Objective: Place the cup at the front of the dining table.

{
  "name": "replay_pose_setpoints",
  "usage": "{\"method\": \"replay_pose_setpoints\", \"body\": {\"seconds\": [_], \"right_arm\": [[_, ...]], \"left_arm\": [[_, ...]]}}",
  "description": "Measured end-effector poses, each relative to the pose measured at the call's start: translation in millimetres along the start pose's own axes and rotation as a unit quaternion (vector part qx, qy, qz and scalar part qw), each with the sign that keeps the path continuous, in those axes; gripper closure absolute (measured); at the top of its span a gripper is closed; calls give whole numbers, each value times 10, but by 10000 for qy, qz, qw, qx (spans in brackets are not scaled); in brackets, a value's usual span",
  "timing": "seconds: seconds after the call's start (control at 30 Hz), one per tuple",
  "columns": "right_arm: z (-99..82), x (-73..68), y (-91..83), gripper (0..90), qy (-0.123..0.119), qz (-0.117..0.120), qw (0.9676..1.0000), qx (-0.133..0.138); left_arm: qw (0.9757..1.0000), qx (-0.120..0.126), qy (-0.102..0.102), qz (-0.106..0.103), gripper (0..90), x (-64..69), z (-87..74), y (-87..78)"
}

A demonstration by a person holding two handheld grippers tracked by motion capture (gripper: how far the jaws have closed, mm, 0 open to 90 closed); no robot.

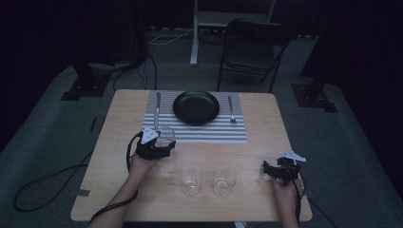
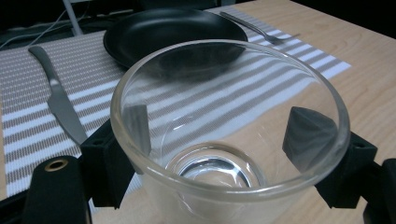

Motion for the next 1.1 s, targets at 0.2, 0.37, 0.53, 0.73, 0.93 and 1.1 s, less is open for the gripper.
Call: {"method": "replay_pose_setpoints", "body": {"seconds": [0.2, 0.37, 0.53, 0.73, 0.93, 1.1], "right_arm": [[0, 0, 0, 124, 1, 1, 10000, -1], [0, 0, 0, 124, 2, 1, 10000, 0], [1, 0, 0, 124, 1, 1, 10000, 2], [1, 0, 0, 124, 1, 1, 10000, 2], [1, 0, 0, 124, 2, 2, 10000, 2], [0, 0, 0, 124, 2, 1, 10000, 2]], "left_arm": [[9999, 86, 8, 90, 204, -124, 153, 38], [9998, 85, -76, 143, 204, -216, 283, 96], [9996, 102, -227, 113, 204, -295, 420, 171], [9992, 82, -307, 252, 204, -400, 534, 296], [9989, 25, -373, 291, 204, -471, 541, 463], [9987, -142, -295, 391, 204, -506, 481, 593]]}}
Point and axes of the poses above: each handheld gripper's, and its own axes: y roughly forward along the jaws, z roughly out of its top, x roughly to its right, the point moved 10 cm from there along y, roughly forward along the jaws, and after that the axes turned 11 degrees about -x, right-handed, at the moved point
